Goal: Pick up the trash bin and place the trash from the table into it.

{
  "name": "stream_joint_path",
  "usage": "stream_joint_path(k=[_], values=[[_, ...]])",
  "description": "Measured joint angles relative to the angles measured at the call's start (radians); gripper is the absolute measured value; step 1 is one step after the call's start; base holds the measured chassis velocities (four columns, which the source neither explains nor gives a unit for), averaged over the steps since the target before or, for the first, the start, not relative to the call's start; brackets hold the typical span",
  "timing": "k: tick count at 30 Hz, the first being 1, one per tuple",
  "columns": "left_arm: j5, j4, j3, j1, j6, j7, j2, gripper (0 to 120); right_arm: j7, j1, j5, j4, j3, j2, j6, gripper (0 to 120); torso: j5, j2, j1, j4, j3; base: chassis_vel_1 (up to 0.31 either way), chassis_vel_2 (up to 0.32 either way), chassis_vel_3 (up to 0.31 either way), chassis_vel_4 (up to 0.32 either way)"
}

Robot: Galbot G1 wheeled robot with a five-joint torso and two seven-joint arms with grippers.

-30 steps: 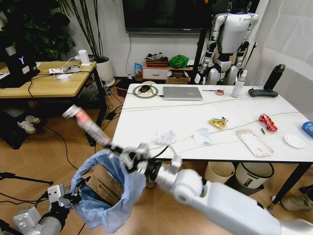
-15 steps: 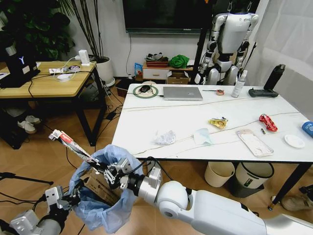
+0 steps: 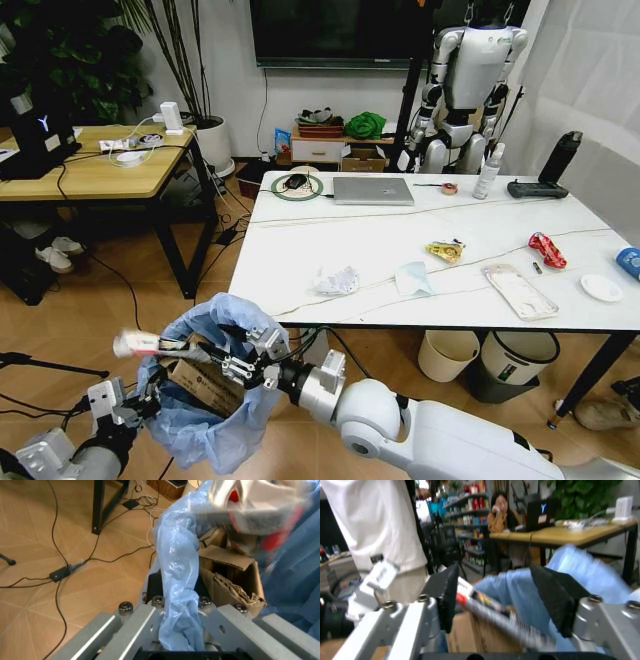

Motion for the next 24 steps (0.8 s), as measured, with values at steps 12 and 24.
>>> stream_joint_path(k=[12,24], values=[[0.025,0.001,0.001,0.012,-0.001,0.009,-0.04,0,0.103,-0.001,0.065,-0.027,0.29,0.12,-0.167,98,0.0001,0.0,0.0,0.0006,0.0,0.0,0.0,0.0,0.0],[0.045,-0.001,0.014,0.012,-0.007,0.027,-0.063,0,-0.094,-0.078,-0.072,-0.191,0.574,-0.01,-0.378,100,0.0004,0.0,0.0,0.0,0.0,0.0,0.0,0.0,0.0]])
